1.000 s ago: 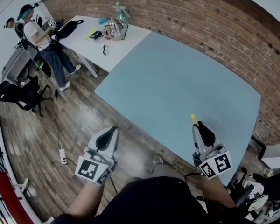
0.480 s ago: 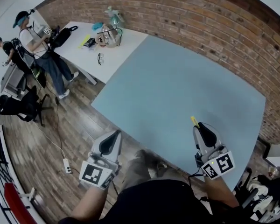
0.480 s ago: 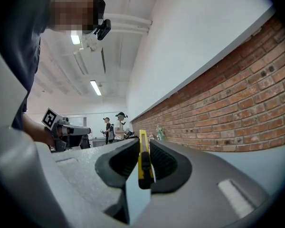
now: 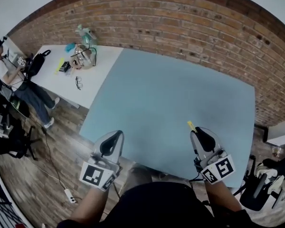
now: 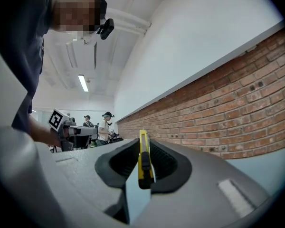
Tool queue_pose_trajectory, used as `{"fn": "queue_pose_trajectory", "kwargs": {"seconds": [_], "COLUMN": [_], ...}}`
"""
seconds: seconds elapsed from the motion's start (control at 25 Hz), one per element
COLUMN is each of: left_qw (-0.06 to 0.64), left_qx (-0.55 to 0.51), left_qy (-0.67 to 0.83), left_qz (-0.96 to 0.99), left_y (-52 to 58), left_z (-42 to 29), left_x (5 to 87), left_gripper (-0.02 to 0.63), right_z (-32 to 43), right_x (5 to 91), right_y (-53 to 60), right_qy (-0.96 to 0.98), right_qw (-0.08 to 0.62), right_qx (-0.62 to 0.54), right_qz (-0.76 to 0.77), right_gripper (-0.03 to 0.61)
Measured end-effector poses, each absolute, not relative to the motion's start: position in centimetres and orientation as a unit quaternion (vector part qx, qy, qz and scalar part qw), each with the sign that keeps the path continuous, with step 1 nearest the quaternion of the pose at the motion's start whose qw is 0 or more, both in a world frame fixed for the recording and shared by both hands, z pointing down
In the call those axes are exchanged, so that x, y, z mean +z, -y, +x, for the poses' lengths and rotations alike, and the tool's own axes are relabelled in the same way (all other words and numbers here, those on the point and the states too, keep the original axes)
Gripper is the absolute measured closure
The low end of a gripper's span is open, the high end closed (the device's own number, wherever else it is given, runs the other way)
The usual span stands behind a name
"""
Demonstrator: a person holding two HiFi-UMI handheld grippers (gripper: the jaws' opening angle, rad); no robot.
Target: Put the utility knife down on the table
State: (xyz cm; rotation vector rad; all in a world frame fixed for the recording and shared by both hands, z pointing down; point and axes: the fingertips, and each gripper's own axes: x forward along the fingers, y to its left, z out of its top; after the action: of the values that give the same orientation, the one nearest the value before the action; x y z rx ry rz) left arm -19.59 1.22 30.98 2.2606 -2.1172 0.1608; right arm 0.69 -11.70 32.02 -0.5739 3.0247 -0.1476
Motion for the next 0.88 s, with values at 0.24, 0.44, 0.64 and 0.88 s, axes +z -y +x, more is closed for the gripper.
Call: {"fn": "queue_pose_trajectory", "kwargs": {"seconds": [0.24,0.44,0.64,0.88], "left_qw": [0.03,0.034,0.032,0.037], "left_qx": [0.054,0.042,0.035,0.032], "left_qy": [0.634,0.604,0.561,0.504], "left_qz": [0.771,0.795,0.826,0.862], "left_y": [1.8,3.6,5.7,7.8], "left_z": [-21.8,-23.7,-25.0,-26.1], "left_x": [31.5,31.9,31.9,32.7], "left_gripper": [0.629,0.629,0.629,0.629], "right_z": [0.3,-0.8,-1.9,-2.1], "right_x": [31.5,31.3,31.1,31.0], "right_y": [12.7,12.5,12.4,11.9], "right_qy": [-0.964,-0.954,-0.939,-0.911], "right_qw": [0.032,0.027,0.019,0.004], "right_qx": [-0.047,-0.037,-0.025,-0.016], "right_qz": [-0.26,-0.298,-0.343,-0.412], "right_gripper": [0.508,0.508,0.508,0.508]}}
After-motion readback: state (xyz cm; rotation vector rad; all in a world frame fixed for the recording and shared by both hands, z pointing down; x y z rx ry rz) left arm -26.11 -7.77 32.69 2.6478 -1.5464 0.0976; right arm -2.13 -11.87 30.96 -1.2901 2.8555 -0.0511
